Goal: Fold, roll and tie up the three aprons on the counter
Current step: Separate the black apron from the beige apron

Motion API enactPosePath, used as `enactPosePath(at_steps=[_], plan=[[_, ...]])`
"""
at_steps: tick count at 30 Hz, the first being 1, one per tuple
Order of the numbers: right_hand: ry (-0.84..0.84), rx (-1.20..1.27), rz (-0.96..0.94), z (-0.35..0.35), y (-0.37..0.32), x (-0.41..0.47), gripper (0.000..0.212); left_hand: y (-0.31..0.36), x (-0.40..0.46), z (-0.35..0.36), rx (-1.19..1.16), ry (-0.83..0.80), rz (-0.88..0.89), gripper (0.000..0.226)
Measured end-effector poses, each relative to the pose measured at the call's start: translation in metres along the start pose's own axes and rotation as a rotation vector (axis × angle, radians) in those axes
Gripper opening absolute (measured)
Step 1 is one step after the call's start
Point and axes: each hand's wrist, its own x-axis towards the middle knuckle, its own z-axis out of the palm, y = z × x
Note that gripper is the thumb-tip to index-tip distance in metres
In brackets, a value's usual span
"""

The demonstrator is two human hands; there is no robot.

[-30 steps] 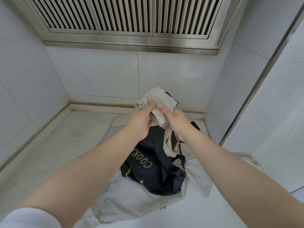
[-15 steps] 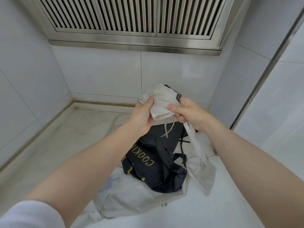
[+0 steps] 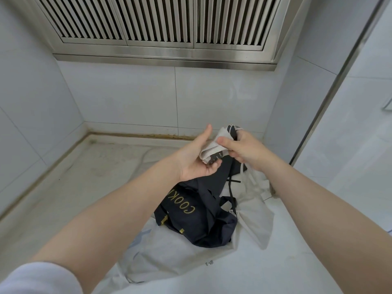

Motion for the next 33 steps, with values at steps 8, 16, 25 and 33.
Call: enactPosePath(at_steps=[8,16,25,33], plan=[[-0.014,-0.013,0.113,0.001,-0.002,0.003,0.018,-0.002,0.009,-0.011,0.585,0.228,0.433,0.020],[-0.070,0.034,0.168,-0.021,0.008,-0.002,0.020,0.013,0.011,-0.026,0.160,0.269,0.439,0.027],[-0.087,0.354,0.049,-0.007,-0.003,0.005,0.012,0.016,0.013,-0.024,-0.104,0.207,0.316,0.007],[0.086,0.092,-0.016,0.023,0.011,0.013,0.020,0.005,0.017,0.001,0.107,0.143,0.332,0.023]])
